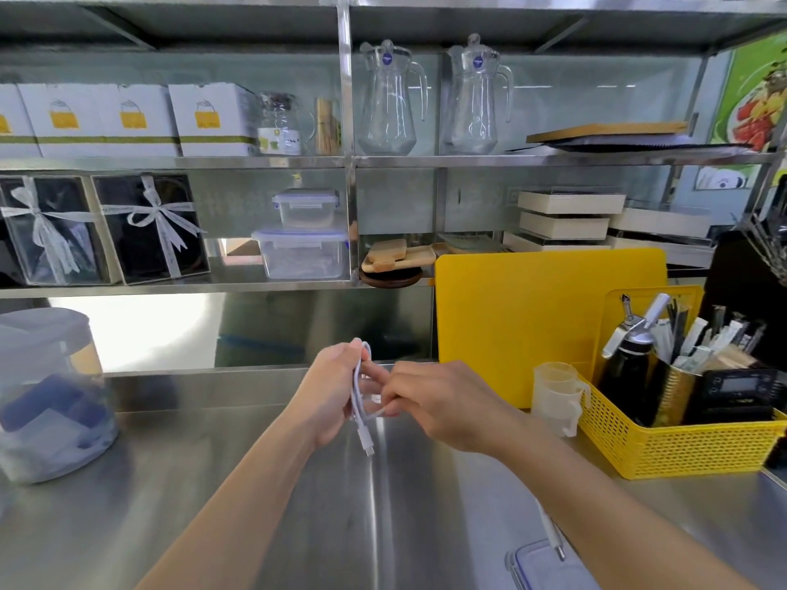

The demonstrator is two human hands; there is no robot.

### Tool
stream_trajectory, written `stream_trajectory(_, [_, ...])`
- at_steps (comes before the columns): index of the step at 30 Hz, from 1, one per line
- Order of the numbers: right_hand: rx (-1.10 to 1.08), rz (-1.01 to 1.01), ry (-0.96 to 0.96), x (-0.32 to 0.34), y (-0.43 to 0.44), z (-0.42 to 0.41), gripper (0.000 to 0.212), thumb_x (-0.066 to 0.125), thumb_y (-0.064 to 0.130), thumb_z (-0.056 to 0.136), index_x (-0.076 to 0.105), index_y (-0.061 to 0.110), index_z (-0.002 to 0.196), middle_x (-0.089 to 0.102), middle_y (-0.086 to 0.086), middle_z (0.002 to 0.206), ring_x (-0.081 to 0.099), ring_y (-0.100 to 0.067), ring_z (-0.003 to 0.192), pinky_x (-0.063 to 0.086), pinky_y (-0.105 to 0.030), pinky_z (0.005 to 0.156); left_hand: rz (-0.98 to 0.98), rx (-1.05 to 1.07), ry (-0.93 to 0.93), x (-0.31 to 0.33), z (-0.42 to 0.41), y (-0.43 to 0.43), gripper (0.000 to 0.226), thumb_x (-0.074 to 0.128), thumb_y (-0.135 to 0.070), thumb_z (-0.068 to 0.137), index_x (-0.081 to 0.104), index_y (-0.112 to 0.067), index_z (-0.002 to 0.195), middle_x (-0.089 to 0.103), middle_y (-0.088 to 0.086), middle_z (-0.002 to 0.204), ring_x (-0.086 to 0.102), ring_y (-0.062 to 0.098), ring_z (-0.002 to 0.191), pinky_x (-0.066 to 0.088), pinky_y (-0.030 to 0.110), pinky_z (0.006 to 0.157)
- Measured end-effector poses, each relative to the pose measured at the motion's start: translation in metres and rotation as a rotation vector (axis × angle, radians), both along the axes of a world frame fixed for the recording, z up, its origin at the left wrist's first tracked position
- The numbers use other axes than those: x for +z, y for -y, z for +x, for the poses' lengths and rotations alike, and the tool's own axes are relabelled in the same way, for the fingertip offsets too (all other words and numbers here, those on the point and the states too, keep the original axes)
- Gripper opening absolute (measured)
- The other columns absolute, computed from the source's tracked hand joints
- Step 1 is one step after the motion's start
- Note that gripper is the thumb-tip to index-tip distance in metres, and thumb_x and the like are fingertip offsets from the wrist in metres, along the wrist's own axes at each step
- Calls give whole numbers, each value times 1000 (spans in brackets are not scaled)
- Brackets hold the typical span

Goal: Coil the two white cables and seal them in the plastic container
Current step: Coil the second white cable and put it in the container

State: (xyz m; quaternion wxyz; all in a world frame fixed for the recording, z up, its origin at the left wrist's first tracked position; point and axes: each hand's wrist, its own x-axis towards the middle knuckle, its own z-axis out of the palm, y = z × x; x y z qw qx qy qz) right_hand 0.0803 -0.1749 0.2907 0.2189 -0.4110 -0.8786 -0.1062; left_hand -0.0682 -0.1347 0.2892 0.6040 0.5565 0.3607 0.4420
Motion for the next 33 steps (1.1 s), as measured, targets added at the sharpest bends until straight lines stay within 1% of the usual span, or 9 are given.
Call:
stream_trajectory(3, [-12,21,-7,3,4,1,11,56,14,83,66,12,86,66,-4,80,55,-15,63,17,-9,47,65,-97,-166,-6,4,5,38,28,-25,102,45,-5,74,57,10,55,55,20,44,46,27,45])
stream_trajectory(6, [-7,65,2,1,5,5,10,57,15,79,67,15,82,65,0,72,56,-12,56,10,-2,49,164,-169,-358,-4,5,7,44,27,-23,100,45,-10,62,50,3,49,37,16,39,33,25,46])
stream_trajectory(9, [3,67,17,-7,2,6,24,44,25,88,65,14,84,65,-3,73,58,-18,58,31,-16,41,177,-261,-546,-1,7,10,38,24,-11,89,36,-18,54,32,-3,47,20,13,44,17,24,44])
stream_trajectory(11, [-28,39,-52,-8,1,7,28,42,31,90,63,13,94,65,-5,82,58,-19,68,42,-28,52,148,-290,-600,-1,7,11,37,24,-11,88,36,-20,54,27,-4,48,15,13,47,12,23,43])
stream_trajectory(14, [-40,-45,-209,-7,0,13,23,55,29,88,59,12,103,66,-5,86,54,-17,70,45,-33,60,106,-341,-568,1,2,11,35,31,-19,97,44,-18,64,26,-3,48,15,12,45,14,19,40])
stream_trajectory(18, [-19,83,-138,-15,-8,22,26,51,35,86,67,16,79,68,0,71,52,-10,66,37,-24,59,103,-433,-568,6,-7,8,38,32,-25,101,49,-15,68,27,-7,41,16,7,38,17,16,35])
stream_trajectory(23, [-8,58,-284,-28,-6,11,31,46,35,88,70,15,87,70,-2,78,51,-9,73,36,-25,61,-23,-457,-425,3,-20,-3,41,35,-19,99,54,-12,63,25,-8,36,13,4,32,11,13,37])
stream_trajectory(28, [-2,-302,-481,-31,2,0,29,41,28,95,64,12,98,62,2,76,56,-16,68,46,-34,65,-139,-469,-191,-7,-27,-6,37,41,-19,90,56,-12,57,26,-9,33,16,2,28,13,11,35])
stream_trajectory(33, [-48,-538,-701,-28,7,-8,21,36,21,98,56,17,105,57,3,70,58,-16,67,50,-29,65,-218,-423,95,-5,-25,-10,33,44,-28,83,55,-10,57,28,-10,32,20,0,24,14,12,33])
